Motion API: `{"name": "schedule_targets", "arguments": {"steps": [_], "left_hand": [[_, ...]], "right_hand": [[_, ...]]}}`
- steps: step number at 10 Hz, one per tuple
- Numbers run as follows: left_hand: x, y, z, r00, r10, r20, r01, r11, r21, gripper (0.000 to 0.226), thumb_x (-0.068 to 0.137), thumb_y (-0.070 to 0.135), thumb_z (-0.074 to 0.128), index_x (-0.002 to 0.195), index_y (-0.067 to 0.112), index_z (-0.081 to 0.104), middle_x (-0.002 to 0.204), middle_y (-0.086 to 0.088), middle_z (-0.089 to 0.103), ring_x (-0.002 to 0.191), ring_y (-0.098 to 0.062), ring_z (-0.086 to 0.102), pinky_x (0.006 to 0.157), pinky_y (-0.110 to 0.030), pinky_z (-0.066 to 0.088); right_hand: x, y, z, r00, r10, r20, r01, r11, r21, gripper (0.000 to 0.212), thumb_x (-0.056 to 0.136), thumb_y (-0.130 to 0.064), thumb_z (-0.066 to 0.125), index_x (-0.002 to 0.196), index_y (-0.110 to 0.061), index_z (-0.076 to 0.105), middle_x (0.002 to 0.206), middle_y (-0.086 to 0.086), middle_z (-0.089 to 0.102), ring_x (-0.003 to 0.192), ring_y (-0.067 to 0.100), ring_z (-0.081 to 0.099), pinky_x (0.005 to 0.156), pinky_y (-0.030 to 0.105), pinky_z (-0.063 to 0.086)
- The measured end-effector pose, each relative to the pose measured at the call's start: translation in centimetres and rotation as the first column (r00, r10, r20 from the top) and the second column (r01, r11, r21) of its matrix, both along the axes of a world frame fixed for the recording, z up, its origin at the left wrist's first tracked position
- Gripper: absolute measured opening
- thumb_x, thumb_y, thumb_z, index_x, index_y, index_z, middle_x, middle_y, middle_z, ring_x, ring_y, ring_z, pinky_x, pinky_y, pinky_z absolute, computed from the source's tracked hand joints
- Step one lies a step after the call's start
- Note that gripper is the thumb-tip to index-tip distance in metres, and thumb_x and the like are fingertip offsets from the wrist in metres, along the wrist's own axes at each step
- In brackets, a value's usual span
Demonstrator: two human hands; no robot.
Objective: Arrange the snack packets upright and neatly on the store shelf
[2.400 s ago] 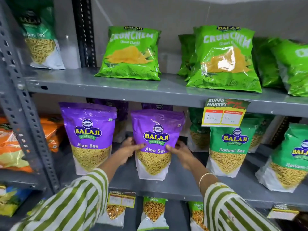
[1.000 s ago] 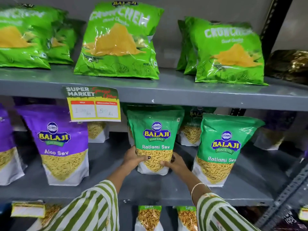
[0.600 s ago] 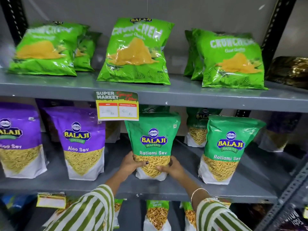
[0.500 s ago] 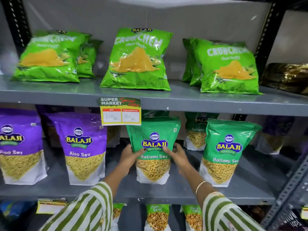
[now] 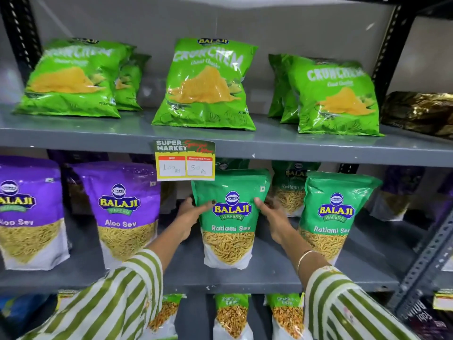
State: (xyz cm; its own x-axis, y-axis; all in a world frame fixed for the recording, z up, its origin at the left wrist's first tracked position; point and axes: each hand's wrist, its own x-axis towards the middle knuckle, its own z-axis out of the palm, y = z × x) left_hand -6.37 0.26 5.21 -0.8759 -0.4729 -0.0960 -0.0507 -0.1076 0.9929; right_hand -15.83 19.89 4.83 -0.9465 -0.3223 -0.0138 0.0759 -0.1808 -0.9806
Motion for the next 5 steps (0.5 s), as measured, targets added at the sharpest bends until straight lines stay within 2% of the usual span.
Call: {"name": "schedule_targets", "arguments": {"steps": [1,2,3,4,5], "left_hand": [[1.0,1.6,-5.0,0.949,-0.205,0.239,0.239,0.963,-0.126,0.058,0.073,0.007,0.073,0.127,0.008,0.050,0.129,-0.012,0.060,0.106,-0.019,0.056,0.088,-0.031,0.041],[1.5,2.6,-7.1,0.950,-0.170,0.263,0.215,0.965,-0.150,0.054,0.075,0.001,0.070,0.125,0.005,0.052,0.127,-0.013,0.061,0.102,-0.017,0.055,0.087,-0.030,0.044],[2.0,2.6,-7.6,0.965,-0.073,0.250,0.121,0.976,-0.181,0.049,0.076,0.001,0.069,0.122,0.000,0.052,0.125,-0.013,0.061,0.104,-0.021,0.058,0.083,-0.026,0.040],[2.1,2.3,-7.4,0.957,-0.065,0.283,0.123,0.973,-0.193,0.053,0.076,0.004,0.070,0.124,0.000,0.050,0.129,-0.017,0.060,0.115,-0.027,0.057,0.084,-0.026,0.040],[2.9,2.8,-7.1,0.960,-0.021,0.280,0.088,0.969,-0.231,0.064,0.076,0.012,0.072,0.131,0.004,0.040,0.136,-0.014,0.054,0.123,-0.028,0.051,0.088,-0.027,0.038]], "right_hand": [[0.9,0.8,-5.4,0.980,0.177,0.092,-0.195,0.942,0.272,0.059,0.077,-0.020,0.070,0.129,-0.006,0.044,0.127,0.011,0.057,0.113,0.023,0.054,0.088,0.030,0.044],[1.8,0.7,-7.6,0.960,0.251,0.124,-0.279,0.898,0.340,0.051,0.077,-0.014,0.070,0.123,-0.006,0.050,0.124,0.010,0.059,0.107,0.020,0.058,0.079,0.020,0.050],[3.0,-0.1,-8.1,0.967,0.235,0.103,-0.256,0.913,0.319,0.046,0.076,-0.004,0.070,0.118,-0.007,0.053,0.116,0.012,0.061,0.097,0.015,0.061,0.079,0.017,0.054],[3.5,-0.5,-7.8,0.969,0.220,0.114,-0.246,0.913,0.327,0.055,0.074,-0.006,0.072,0.124,-0.004,0.050,0.123,0.014,0.060,0.112,0.026,0.058,0.095,0.033,0.049],[4.5,-0.5,-7.5,0.981,0.157,0.111,-0.187,0.919,0.346,0.062,0.075,-0.008,0.072,0.128,-0.001,0.041,0.131,0.016,0.054,0.116,0.027,0.053,0.096,0.034,0.044]]}}
